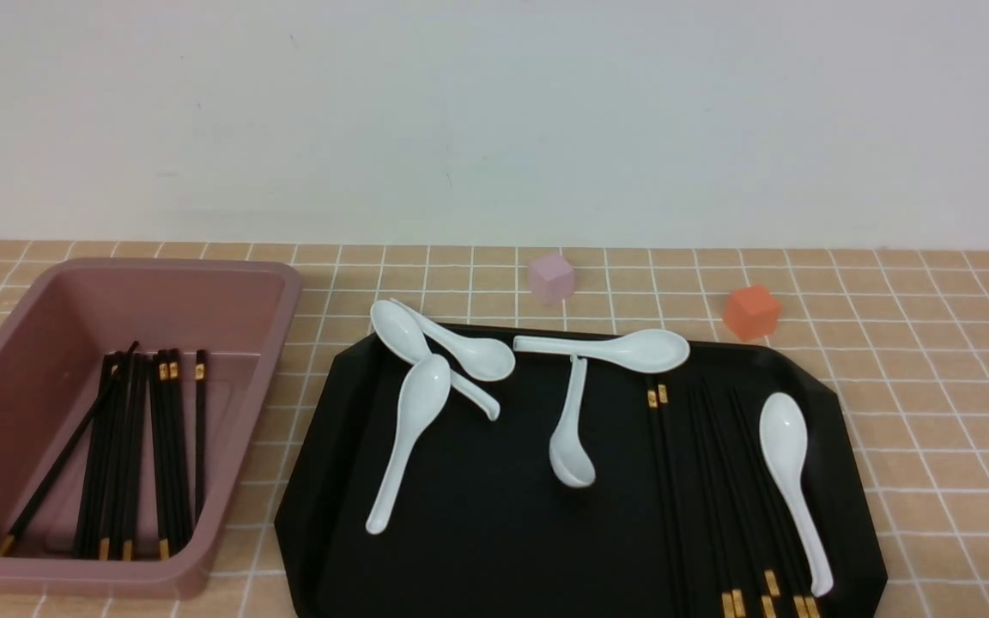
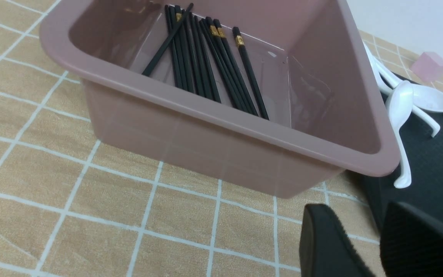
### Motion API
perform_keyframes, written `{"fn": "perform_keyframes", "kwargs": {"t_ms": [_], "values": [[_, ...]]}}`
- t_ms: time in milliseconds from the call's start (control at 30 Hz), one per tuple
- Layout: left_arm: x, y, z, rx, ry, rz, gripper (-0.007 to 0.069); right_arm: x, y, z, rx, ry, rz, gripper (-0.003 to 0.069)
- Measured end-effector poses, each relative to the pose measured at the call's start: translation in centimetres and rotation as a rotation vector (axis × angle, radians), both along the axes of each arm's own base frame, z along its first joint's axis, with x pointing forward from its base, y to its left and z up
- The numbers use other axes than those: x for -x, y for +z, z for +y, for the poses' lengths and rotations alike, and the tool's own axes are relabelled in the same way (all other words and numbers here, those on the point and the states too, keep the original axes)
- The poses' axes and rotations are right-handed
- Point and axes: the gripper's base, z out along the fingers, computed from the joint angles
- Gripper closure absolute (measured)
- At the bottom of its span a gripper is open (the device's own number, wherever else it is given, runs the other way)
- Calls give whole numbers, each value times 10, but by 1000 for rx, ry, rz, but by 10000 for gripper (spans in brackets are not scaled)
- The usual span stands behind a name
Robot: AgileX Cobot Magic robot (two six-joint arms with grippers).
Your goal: On brown tablecloth take chopsticks from black tray and put them in box.
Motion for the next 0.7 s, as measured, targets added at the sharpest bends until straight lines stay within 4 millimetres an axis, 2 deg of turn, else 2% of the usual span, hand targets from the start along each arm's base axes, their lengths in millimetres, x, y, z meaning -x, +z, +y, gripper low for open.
{"fn": "perform_keyframes", "kwargs": {"t_ms": [300, 700], "values": [[0, 0, 0, 0, 0, 1, 386, 0, -5, -9, -4, -166, 38, 626], [0, 0, 0, 0, 0, 1, 386, 0, -5, -12, -5, -221, 39, 613]]}}
